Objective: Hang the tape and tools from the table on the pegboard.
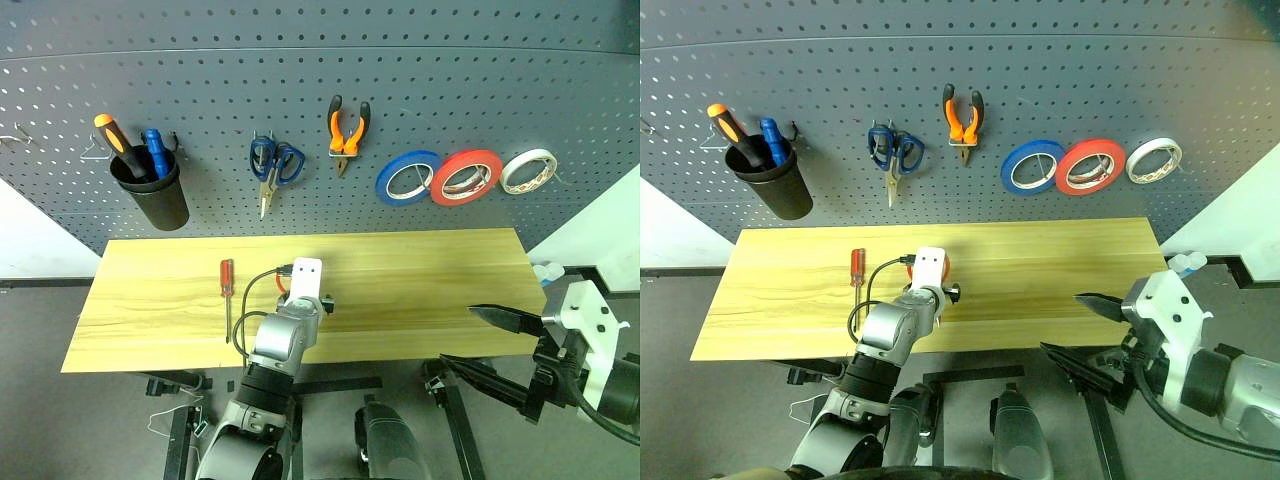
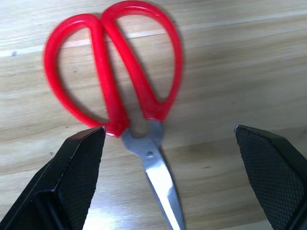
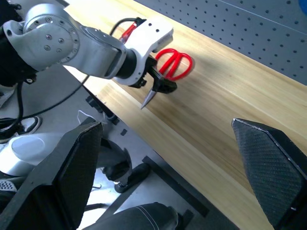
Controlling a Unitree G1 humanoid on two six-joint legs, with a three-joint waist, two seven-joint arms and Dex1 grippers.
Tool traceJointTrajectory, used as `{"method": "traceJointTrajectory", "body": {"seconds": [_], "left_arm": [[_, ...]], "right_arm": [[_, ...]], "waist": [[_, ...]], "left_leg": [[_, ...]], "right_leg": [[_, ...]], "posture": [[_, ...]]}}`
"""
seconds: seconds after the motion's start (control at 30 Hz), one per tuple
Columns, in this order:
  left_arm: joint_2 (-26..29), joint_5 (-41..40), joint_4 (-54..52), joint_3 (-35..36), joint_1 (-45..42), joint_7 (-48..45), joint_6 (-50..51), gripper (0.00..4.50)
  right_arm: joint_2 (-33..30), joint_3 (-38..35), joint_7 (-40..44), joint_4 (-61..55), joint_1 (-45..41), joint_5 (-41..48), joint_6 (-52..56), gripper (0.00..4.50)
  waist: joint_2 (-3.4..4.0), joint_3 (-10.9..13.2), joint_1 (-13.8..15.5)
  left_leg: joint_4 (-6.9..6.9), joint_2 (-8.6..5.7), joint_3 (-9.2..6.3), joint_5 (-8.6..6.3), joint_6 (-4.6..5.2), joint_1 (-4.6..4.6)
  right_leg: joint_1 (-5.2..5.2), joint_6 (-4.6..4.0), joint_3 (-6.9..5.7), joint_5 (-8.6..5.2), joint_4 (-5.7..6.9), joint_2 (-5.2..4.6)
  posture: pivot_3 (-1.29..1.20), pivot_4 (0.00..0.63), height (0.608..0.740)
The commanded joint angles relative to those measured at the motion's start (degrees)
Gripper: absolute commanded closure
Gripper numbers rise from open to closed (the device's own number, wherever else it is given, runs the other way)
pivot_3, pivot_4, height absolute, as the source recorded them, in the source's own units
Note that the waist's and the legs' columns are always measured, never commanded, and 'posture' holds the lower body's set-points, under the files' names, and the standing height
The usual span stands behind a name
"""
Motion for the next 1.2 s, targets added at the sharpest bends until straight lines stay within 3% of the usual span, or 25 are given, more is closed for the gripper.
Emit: {"method": "traceJointTrajectory", "body": {"seconds": [0.03,0.5,0.77,1.2], "left_arm": [[-5.03,0.35,-2.22,-0.44,5.61,1.68,-0.44,0.00],[-5.73,-0.66,0.15,1.21,4.94,4.72,-2.95,0.00],[-0.77,-1.47,1.78,-0.99,1.97,-2.80,1.11,0.00],[-2.42,0.75,1.73,1.06,2.63,-1.23,0.38,0.00]], "right_arm": [[0.40,0.03,-0.28,-1.11,0.14,-0.17,-0.95,0.01],[-0.99,1.08,-0.20,-0.30,-1.17,-0.32,-0.42,0.01],[-1.06,1.62,-0.32,-0.19,-1.67,-0.61,-0.16,0.01],[-0.18,2.87,-1.18,-0.59,-1.25,-1.58,-0.46,0.01]], "waist": [[0.00,0.00,-0.01],[-0.01,0.01,-0.08],[-0.04,0.03,-0.17],[-0.04,0.03,-0.13]], "left_leg": [[0.00,0.00,0.00,0.00,0.00,0.00],[0.00,0.00,0.00,-0.01,0.01,0.00],[-0.01,0.00,0.01,-0.02,0.02,-0.02],[-0.01,0.00,0.01,-0.02,0.03,-0.04]], "right_leg": [[0.00,0.00,0.00,0.00,0.00,0.00],[0.00,0.00,0.00,0.00,-0.01,0.00],[-0.01,0.01,0.00,-0.01,-0.03,0.00],[-0.02,0.01,0.00,-0.01,-0.05,-0.01]], "posture": [[-0.16,0.206,0.740],[-0.18,0.218,0.740],[-0.18,0.227,0.740],[-0.18,0.225,0.740]]}}
